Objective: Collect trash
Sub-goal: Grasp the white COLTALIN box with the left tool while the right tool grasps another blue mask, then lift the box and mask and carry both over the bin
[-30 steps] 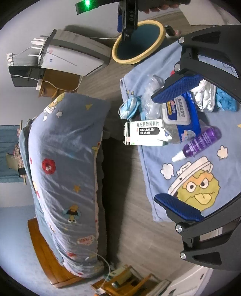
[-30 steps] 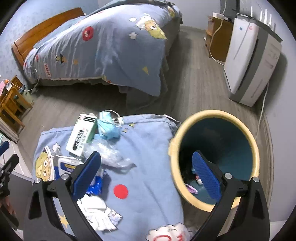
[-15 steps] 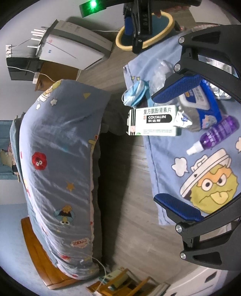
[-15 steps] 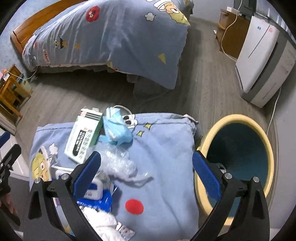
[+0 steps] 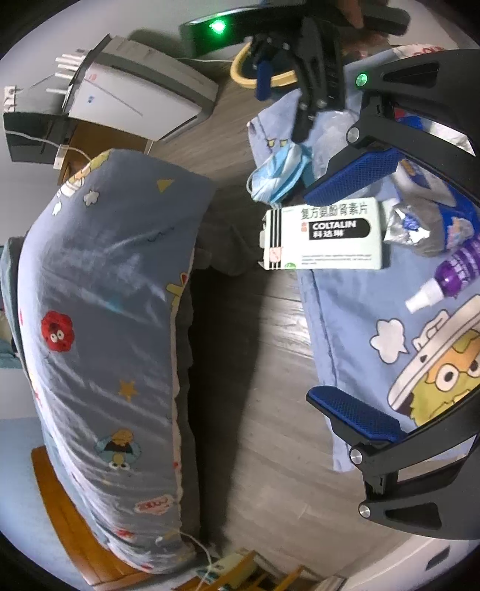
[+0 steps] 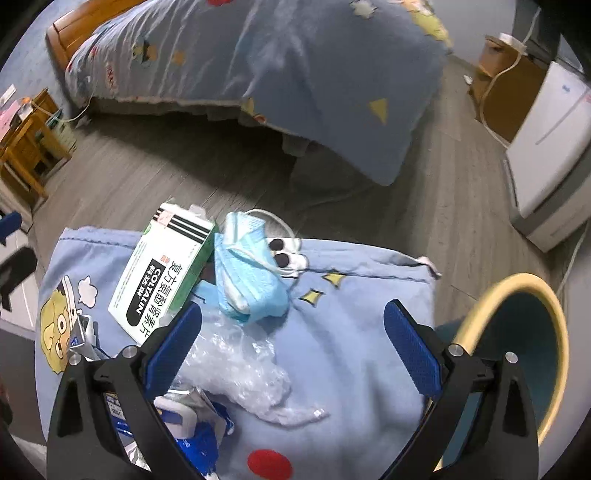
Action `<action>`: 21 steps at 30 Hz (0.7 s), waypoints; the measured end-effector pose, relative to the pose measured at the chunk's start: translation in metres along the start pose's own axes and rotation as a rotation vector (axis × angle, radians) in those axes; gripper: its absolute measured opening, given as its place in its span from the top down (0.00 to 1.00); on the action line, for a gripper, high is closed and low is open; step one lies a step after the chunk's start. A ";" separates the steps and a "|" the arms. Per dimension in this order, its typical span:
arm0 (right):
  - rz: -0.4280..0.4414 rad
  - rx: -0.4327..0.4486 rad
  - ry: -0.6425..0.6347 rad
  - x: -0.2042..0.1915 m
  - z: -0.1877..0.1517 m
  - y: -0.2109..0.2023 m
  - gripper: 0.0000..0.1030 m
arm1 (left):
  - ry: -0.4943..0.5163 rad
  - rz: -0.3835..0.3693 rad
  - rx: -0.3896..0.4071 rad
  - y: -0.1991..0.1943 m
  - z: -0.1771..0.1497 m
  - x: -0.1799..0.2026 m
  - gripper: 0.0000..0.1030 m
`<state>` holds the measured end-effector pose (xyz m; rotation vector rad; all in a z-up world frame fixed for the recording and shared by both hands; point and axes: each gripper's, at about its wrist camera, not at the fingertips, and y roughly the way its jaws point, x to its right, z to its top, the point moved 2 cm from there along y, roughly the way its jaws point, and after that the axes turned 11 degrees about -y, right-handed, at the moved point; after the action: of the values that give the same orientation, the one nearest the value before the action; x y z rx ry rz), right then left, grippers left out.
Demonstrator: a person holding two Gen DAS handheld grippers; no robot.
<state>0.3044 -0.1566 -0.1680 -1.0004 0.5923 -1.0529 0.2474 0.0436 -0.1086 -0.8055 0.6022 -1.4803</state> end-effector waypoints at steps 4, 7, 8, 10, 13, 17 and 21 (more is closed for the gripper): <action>0.026 -0.026 -0.019 -0.006 0.004 0.018 0.29 | -0.005 -0.012 -0.009 0.015 0.009 0.001 0.06; 0.066 -0.061 -0.007 -0.006 0.005 0.030 0.56 | 0.015 -0.017 -0.033 0.030 0.013 0.006 0.06; 0.080 -0.064 0.005 -0.005 0.005 0.031 0.65 | 0.020 -0.017 -0.040 0.036 0.013 0.008 0.06; 0.105 -0.062 0.041 0.000 0.004 0.028 0.72 | 0.023 -0.024 -0.064 0.048 0.013 0.011 0.06; 0.106 -0.051 0.080 0.010 0.003 0.020 0.75 | 0.001 -0.057 -0.114 0.069 0.011 0.017 0.06; 0.093 -0.038 0.074 0.017 0.001 0.009 0.75 | -0.007 -0.090 -0.176 0.092 0.009 0.030 0.06; 0.086 -0.042 0.081 0.023 -0.003 0.008 0.75 | 0.057 -0.059 -0.223 0.110 0.002 0.048 0.06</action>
<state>0.3147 -0.1774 -0.1754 -0.9643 0.7202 -1.0115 0.3193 -0.0128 -0.1869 -0.9622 0.8030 -1.5109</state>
